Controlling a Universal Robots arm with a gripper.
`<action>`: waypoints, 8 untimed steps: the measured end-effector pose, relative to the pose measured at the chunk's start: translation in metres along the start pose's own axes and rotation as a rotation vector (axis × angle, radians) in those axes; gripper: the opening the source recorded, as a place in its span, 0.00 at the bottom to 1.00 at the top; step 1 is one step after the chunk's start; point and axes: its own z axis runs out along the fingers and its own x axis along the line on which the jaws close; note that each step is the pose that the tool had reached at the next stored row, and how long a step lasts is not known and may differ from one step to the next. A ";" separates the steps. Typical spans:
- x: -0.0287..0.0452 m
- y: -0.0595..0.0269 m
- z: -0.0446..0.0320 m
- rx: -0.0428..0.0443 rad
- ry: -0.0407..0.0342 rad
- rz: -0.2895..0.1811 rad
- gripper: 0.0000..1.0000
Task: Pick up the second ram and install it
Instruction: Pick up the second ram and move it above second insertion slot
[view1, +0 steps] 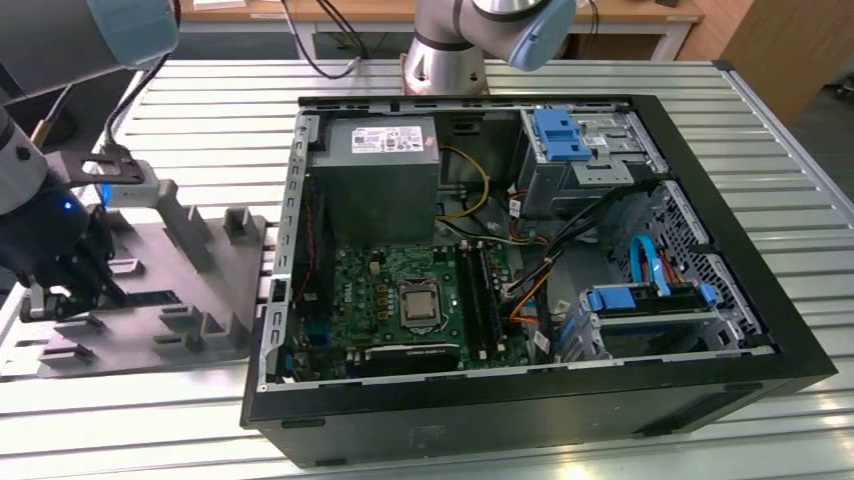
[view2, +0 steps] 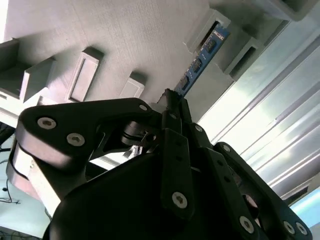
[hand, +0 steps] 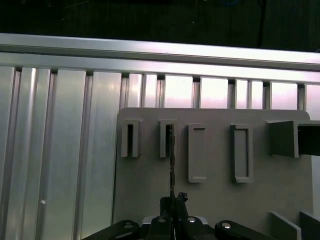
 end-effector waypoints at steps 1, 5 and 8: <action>-0.0001 0.0002 -0.0030 0.0000 -0.0015 0.000 0.14; -0.0003 0.0007 -0.0139 0.0002 -0.0082 0.000 0.14; -0.0005 0.0011 -0.0220 0.0005 -0.0125 -0.001 0.14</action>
